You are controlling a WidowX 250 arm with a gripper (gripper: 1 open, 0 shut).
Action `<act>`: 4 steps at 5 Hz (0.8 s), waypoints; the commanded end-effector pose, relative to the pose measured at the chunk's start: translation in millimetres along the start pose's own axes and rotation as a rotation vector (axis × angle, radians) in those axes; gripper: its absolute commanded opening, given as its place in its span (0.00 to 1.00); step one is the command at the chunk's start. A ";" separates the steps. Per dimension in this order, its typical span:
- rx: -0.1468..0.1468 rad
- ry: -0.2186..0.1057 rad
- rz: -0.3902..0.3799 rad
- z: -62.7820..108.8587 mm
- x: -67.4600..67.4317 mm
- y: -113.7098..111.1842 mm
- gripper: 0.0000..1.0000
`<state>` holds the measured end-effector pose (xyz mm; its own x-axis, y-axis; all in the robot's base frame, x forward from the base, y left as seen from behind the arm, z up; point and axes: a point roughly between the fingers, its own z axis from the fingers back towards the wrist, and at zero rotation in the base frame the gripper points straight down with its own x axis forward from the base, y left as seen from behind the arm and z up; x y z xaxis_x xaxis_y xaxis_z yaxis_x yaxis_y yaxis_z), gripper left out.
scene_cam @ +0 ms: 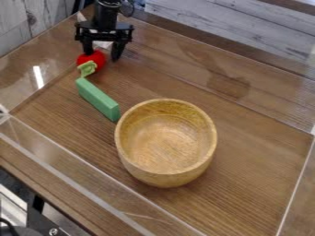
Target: Move the red object to the right side of the table
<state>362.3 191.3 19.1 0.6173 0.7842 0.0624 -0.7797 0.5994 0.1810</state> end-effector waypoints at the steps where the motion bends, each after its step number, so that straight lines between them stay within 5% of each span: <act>1: -0.012 0.028 0.046 3.7 -9.5 0.6 1.00; 4: -0.001 0.064 0.049 7.6 -13.0 -18.0 1.00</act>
<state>364.4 180.8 19.7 0.5714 0.8206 0.0078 -0.8055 0.5590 0.1967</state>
